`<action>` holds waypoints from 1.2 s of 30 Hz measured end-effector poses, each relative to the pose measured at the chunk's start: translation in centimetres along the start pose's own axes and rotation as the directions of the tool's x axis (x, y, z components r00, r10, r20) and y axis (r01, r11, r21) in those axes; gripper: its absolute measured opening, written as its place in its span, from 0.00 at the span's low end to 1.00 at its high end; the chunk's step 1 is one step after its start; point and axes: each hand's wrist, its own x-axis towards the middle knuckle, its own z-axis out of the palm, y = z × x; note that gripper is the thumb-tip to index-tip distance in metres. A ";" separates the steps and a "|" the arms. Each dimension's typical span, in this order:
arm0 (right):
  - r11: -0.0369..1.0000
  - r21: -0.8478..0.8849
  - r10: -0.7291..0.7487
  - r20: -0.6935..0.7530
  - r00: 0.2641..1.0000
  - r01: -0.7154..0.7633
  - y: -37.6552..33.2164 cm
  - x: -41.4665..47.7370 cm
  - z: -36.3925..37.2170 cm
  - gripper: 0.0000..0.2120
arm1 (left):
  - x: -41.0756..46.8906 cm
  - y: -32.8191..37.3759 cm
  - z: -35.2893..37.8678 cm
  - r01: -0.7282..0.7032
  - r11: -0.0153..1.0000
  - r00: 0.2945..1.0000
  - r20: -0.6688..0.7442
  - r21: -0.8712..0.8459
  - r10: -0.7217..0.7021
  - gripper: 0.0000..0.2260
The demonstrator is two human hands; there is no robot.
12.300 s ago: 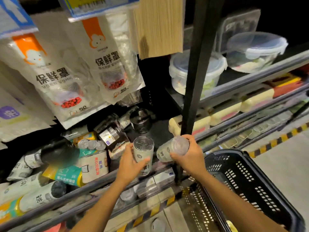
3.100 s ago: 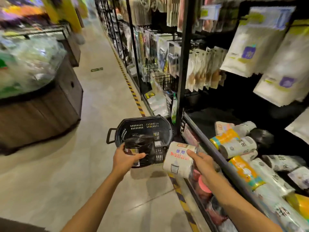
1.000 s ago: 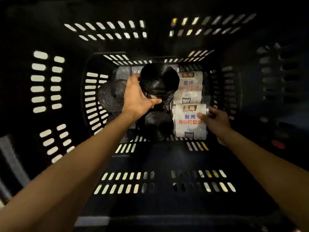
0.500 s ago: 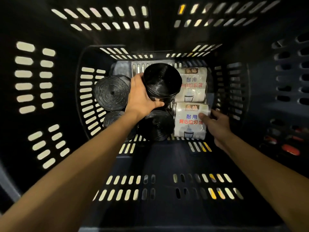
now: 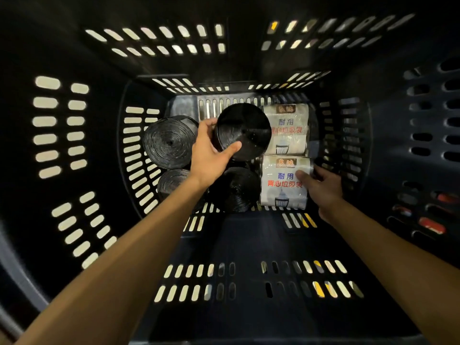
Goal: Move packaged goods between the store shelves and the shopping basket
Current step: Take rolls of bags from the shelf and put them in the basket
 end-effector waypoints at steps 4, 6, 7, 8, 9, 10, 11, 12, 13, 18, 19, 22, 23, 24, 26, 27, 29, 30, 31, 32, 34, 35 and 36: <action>1.000 -0.017 -0.014 -0.047 0.999 0.013 0.5 0.0 0.3 0.14 | -0.7 -0.8 -0.3 0.083 0.989 0.997 -0.014 0.120 -0.082 0.27; 1.000 -0.023 -0.018 -0.065 0.998 0.017 0.7 -0.1 0.5 0.14 | -0.5 -1.2 -0.6 0.134 0.974 0.991 -0.045 0.185 -0.128 0.28; 0.999 -0.026 -0.026 -0.077 0.997 0.024 0.8 -0.1 0.7 0.14 | -0.4 -1.2 -0.7 0.143 0.964 0.990 -0.055 0.225 -0.134 0.29; 0.999 -0.033 -0.040 -0.092 0.995 0.037 0.9 -0.2 0.9 0.14 | -0.3 -1.1 -0.7 0.147 0.950 0.989 -0.062 0.277 -0.135 0.30; 0.998 -0.041 -0.057 -0.107 0.993 0.052 1.0 -0.2 1.1 0.14 | -0.4 -0.8 -0.6 0.147 0.932 0.989 -0.074 0.331 -0.130 0.31; 0.997 -0.052 -0.070 -0.117 0.991 0.065 1.0 -0.3 1.2 0.14 | -0.5 -0.5 -0.5 0.146 0.915 0.989 -0.089 0.377 -0.121 0.31; 0.996 -0.064 -0.075 -0.122 0.990 0.068 1.0 -0.3 1.4 0.14 | -0.7 -0.2 -0.5 0.140 0.902 0.989 -0.102 0.408 -0.108 0.31; 0.995 -0.077 -0.075 -0.122 0.990 0.066 0.9 -0.3 1.5 0.13 | -0.9 0.0 -0.5 0.136 0.892 0.989 -0.114 0.431 -0.096 0.31; 0.994 -0.096 -0.068 -0.121 0.990 0.057 0.7 -0.2 1.6 0.13 | -1.2 0.0 -0.6 0.131 0.882 0.989 -0.120 0.452 -0.086 0.30; 0.936 -0.351 -0.043 -0.078 0.996 0.013 -1.2 -1.3 1.3 0.16 | -3.7 0.7 -2.0 0.081 0.874 0.997 -0.054 0.480 -0.063 0.31; 0.921 -0.389 -0.041 -0.068 0.997 0.011 -1.7 -2.0 1.3 0.17 | -4.5 1.3 -2.5 0.069 0.861 0.998 -0.039 0.504 -0.057 0.30; 0.884 -0.464 -0.077 -0.023 0.997 0.058 -3.4 -4.7 0.8 0.16 | -7.3 3.6 -4.1 0.024 0.794 0.998 0.035 0.607 -0.057 0.26; 0.869 -0.486 -0.110 -0.014 0.994 0.089 -4.1 -5.9 0.6 0.16 | -8.1 4.6 -4.6 0.008 0.771 0.996 0.062 0.636 -0.062 0.25; 0.847 -0.518 -0.150 -0.010 0.989 0.123 -5.0 -7.1 0.3 0.16 | -8.9 5.9 -5.2 -0.014 0.746 0.994 0.090 0.666 -0.062 0.24; 0.788 -0.590 -0.212 0.006 0.977 0.175 -7.0 -9.9 -0.2 0.18 | -10.6 8.6 -6.4 -0.063 0.695 0.987 0.147 0.716 -0.062 0.23; 0.752 -0.627 -0.230 0.037 0.973 0.202 -8.1 -11.5 -0.6 0.19 | -11.5 10.1 -7.0 -0.089 0.678 0.984 0.171 0.730 -0.055 0.23; 0.655 -0.696 -0.280 0.138 0.950 0.294 -10.3 -14.9 -1.3 0.21 | -13.5 13.4 -8.2 -0.136 0.645 0.979 0.204 0.752 -0.031 0.22; 0.606 -0.715 -0.314 0.188 0.931 0.349 -11.3 -16.7 -1.7 0.21 | -14.5 15.1 -8.9 -0.158 0.620 0.977 0.212 0.768 -0.014 0.22; 0.563 -0.725 -0.344 0.230 0.910 0.396 -12.4 -18.5 -2.1 0.21 | -15.6 16.7 -9.5 -0.180 0.588 0.976 0.218 0.789 0.005 0.22; 0.523 -0.730 -0.372 0.268 0.888 0.440 -13.2 -20.3 -2.5 0.21 | -16.8 18.3 -10.1 -0.200 0.554 0.974 0.225 0.809 0.023 0.22; 0.464 -0.728 -0.413 0.326 0.850 0.505 -14.8 -23.8 -3.3 0.22 | -19.3 21.3 -11.3 -0.233 0.498 0.971 0.232 0.835 0.065 0.20; 0.440 -0.727 -0.430 0.346 0.834 0.528 -15.6 -25.6 -3.8 0.22 | -20.6 22.6 -12.0 -0.250 0.476 0.967 0.236 0.843 0.090 0.19; 0.413 -0.727 -0.447 0.363 0.818 0.548 -16.3 -27.3 -4.3 0.22 | -22.0 23.9 -12.6 -0.266 0.455 0.964 0.242 0.850 0.112 0.19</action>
